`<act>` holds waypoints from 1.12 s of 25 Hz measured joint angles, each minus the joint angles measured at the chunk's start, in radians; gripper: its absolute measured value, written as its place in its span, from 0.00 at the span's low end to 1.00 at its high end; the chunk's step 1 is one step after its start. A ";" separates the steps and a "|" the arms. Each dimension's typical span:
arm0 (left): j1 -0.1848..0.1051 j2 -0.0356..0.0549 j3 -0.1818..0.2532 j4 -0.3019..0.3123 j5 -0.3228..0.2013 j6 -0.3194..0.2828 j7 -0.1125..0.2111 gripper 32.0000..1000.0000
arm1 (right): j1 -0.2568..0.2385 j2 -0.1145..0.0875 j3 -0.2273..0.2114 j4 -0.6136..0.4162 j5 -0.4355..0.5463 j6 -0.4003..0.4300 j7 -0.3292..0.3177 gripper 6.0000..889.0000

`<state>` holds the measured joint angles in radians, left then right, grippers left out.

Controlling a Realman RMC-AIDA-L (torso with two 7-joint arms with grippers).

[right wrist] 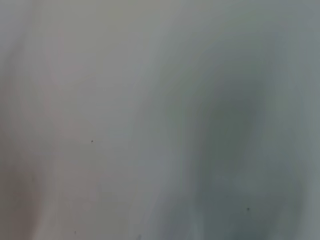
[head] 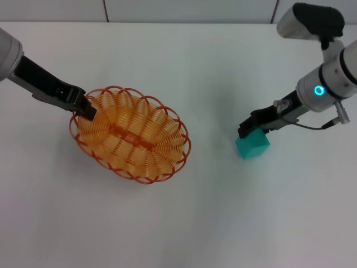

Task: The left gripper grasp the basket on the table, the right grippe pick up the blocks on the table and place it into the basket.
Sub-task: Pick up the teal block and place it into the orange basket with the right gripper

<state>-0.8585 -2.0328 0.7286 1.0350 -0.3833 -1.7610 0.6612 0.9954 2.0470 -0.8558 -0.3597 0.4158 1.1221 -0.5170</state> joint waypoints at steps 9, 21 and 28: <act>0.004 0.0039 -0.028 0.000 -0.002 -0.007 0.002 0.06 | -0.030 0.006 -0.010 -0.142 0.050 0.080 -0.003 0.59; 0.008 0.0050 -0.029 0.001 -0.002 -0.002 0.003 0.06 | -0.081 -0.006 -0.008 -0.235 0.124 0.128 -0.069 0.59; 0.018 0.0037 -0.030 -0.020 -0.010 0.024 0.002 0.06 | -0.135 -0.007 -0.013 -0.447 0.221 0.214 -0.092 0.59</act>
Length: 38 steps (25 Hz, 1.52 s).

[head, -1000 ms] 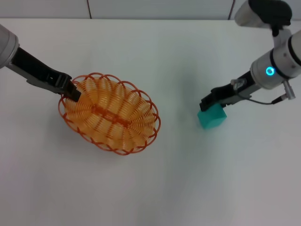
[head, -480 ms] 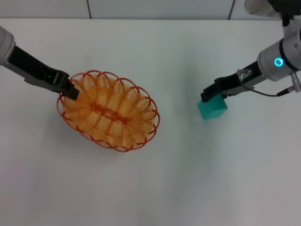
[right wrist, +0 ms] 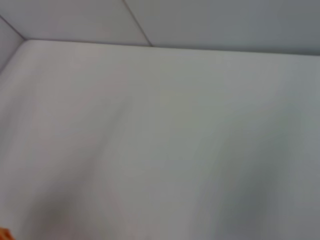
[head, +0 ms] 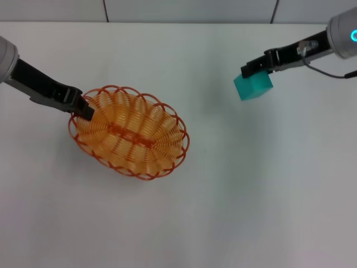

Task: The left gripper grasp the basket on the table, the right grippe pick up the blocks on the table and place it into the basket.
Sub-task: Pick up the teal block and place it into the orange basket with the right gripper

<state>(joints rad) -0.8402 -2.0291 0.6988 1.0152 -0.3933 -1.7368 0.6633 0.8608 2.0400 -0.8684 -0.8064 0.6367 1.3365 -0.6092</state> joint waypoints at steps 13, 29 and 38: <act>0.009 -0.0046 -0.009 -0.027 -0.015 0.078 0.005 0.06 | -0.039 -0.044 0.001 -0.043 0.214 0.103 -0.115 0.59; 0.066 -0.0030 -0.012 -0.044 -0.073 0.101 0.006 0.06 | -0.002 -0.018 -0.185 -0.168 0.366 0.185 -0.293 0.59; 0.055 -0.0033 -0.008 -0.055 -0.074 0.116 -0.006 0.06 | 0.033 0.006 -0.258 -0.179 0.381 0.214 -0.337 0.59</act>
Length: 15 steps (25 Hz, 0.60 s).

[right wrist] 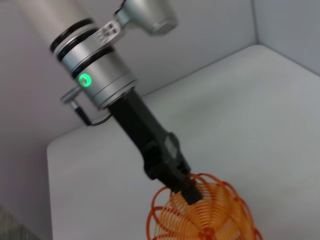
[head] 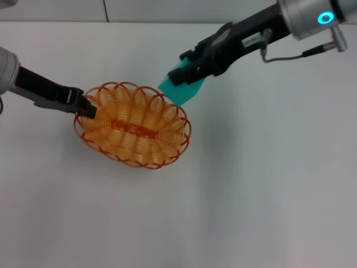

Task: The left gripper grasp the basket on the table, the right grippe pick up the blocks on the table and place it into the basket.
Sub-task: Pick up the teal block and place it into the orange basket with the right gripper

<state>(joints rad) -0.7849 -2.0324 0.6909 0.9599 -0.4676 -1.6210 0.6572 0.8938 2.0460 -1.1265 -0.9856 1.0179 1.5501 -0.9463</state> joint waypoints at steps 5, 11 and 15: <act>-0.015 0.0002 0.005 -0.004 0.002 0.002 -0.002 0.06 | 0.018 0.011 -0.094 0.000 0.002 -0.030 -0.018 0.60; -0.027 -0.0028 0.009 -0.011 0.002 0.003 -0.003 0.06 | 0.027 0.017 -0.213 0.002 0.006 -0.096 -0.018 0.60; -0.030 -0.0013 0.008 -0.014 0.000 0.003 -0.004 0.06 | 0.030 0.021 -0.286 0.000 0.006 -0.144 -0.019 0.60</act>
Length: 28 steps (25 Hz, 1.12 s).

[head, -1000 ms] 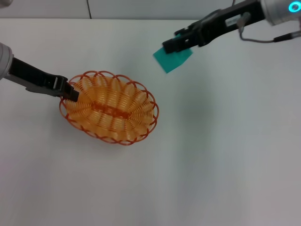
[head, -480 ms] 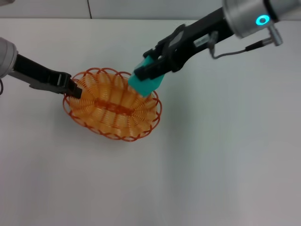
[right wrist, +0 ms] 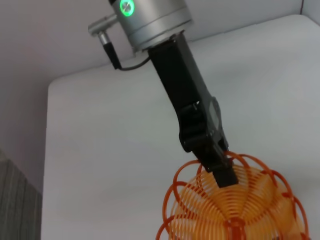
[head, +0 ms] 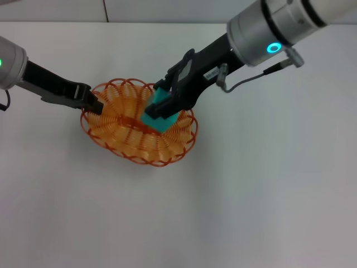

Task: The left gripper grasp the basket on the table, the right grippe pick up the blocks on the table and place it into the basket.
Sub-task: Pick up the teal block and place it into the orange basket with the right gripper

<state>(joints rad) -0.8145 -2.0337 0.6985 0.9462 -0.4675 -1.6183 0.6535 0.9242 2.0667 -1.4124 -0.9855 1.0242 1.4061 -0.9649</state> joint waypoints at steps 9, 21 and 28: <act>0.000 0.0043 0.000 0.000 -0.002 0.000 0.000 0.06 | 0.001 0.001 -0.090 -0.001 -0.007 -0.065 0.010 0.61; -0.009 0.0007 0.001 0.000 -0.002 0.000 0.001 0.06 | 0.002 -0.001 -0.120 0.029 -0.014 -0.110 0.024 0.62; -0.011 -0.0018 0.001 -0.001 -0.002 0.000 0.004 0.06 | 0.007 0.001 -0.127 0.034 -0.048 -0.124 0.025 0.62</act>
<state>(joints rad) -0.8250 -2.0355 0.6995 0.9456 -0.4694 -1.6183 0.6574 0.9313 2.0678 -1.5389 -0.9515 0.9762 1.2820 -0.9395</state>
